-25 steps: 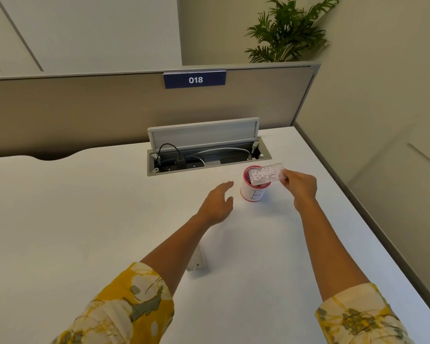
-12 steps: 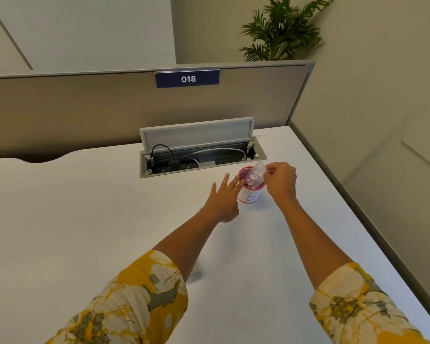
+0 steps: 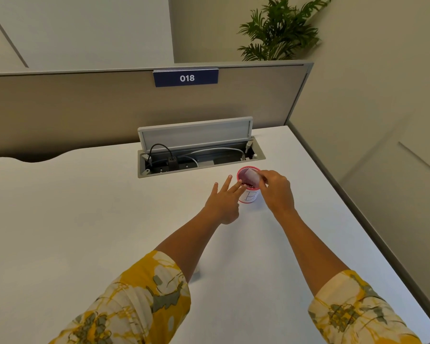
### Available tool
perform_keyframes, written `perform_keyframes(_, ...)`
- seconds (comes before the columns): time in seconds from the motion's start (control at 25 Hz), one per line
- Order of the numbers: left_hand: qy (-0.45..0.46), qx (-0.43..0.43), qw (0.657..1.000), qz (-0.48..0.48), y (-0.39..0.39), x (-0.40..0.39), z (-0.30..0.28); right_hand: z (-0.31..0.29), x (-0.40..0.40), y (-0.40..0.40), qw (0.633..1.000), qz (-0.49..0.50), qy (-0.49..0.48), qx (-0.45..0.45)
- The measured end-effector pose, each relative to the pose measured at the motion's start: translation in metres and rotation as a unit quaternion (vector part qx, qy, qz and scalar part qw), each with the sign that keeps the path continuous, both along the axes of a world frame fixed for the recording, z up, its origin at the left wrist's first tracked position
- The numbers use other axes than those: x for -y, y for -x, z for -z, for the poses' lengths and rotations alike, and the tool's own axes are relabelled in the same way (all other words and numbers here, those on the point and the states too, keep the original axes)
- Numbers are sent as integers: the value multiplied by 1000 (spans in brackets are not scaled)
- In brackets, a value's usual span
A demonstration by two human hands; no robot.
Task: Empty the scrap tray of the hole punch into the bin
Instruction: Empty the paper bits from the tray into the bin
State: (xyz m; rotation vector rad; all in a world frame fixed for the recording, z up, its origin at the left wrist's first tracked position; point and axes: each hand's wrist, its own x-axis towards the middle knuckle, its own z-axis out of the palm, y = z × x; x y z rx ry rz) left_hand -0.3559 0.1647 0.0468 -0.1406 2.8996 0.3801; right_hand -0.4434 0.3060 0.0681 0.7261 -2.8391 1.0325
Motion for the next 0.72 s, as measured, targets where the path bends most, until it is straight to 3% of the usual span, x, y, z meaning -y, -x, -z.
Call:
perform_keyframes(0.48,21,1,1000,4,2,0,0,7,-8,-6,993,3,-3,-116)
perform_keyframes(0.72,24,3,1000,1,2,-1,2,2,-7,-6,995,20,20,-93)
